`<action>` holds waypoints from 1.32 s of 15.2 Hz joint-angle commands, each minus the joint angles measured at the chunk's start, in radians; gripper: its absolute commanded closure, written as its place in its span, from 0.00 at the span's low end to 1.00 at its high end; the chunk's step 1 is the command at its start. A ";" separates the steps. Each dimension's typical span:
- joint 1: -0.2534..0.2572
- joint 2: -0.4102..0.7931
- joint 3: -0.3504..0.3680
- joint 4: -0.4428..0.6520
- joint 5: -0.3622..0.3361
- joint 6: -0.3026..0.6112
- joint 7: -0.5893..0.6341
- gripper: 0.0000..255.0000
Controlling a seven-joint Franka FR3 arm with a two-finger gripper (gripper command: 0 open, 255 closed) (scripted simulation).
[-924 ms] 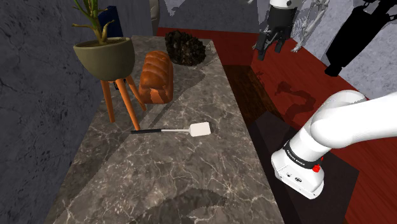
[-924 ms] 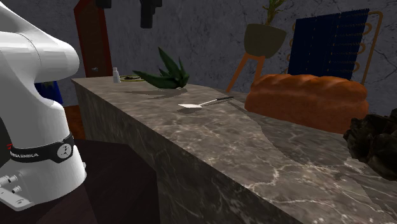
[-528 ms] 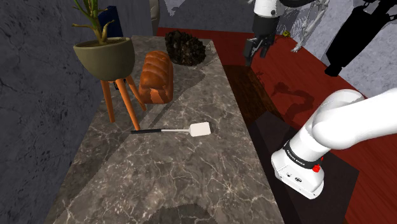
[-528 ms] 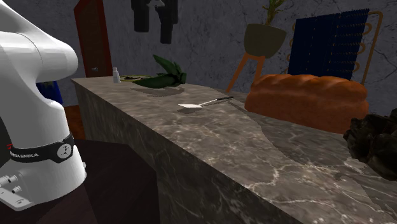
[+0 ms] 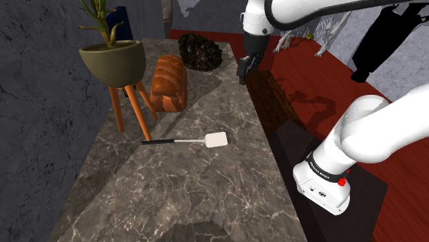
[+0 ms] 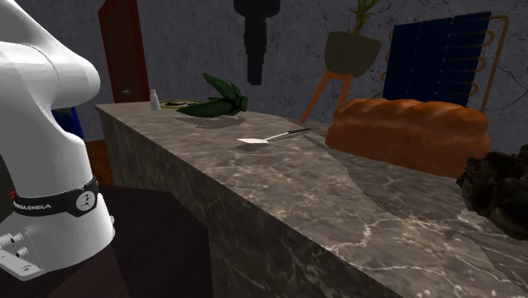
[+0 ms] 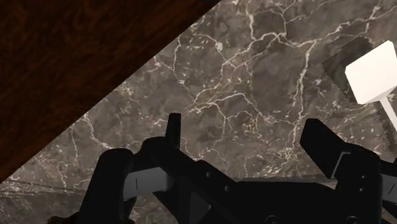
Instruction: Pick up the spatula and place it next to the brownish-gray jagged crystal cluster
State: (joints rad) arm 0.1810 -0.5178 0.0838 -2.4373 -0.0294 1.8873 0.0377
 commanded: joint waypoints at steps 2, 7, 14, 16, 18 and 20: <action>0.042 0.065 0.025 0.014 0.020 0.065 -0.033 0.00; 0.106 0.175 0.071 0.042 0.046 0.167 -0.088 0.00; 0.189 0.323 0.141 0.095 0.067 0.293 -0.161 0.00; 0.211 0.363 0.162 0.112 0.069 0.325 -0.180 0.00; 0.232 0.403 0.183 0.130 0.069 0.356 -0.199 0.00; 0.254 0.442 0.205 0.148 0.067 0.385 -0.217 0.00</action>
State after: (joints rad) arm 0.4240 -0.1077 0.2765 -2.3072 0.0425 2.2529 -0.1723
